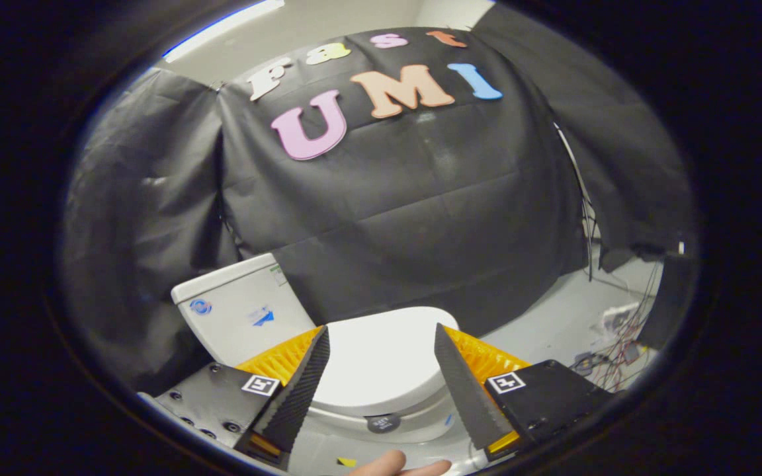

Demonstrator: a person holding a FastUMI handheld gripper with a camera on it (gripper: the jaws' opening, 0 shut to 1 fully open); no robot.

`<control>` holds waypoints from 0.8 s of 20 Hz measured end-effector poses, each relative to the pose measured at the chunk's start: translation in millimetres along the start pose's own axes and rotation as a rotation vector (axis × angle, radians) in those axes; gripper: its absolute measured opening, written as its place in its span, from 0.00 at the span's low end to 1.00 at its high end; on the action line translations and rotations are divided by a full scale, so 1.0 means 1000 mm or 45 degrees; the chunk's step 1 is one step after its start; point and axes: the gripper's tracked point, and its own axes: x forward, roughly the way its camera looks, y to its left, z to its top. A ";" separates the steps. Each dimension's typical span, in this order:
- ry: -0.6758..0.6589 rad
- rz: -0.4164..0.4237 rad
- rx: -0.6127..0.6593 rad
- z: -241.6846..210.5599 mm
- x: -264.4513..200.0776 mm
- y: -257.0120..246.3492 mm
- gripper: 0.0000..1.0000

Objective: Open the toilet lid.

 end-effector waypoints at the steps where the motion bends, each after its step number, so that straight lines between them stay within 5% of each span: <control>1: 0.004 -0.001 0.033 -0.011 0.001 0.004 0.98; 8: 0.104 -0.014 0.273 -0.083 0.016 0.010 0.98; 16: 0.254 -0.168 0.551 -0.158 0.009 -0.015 0.94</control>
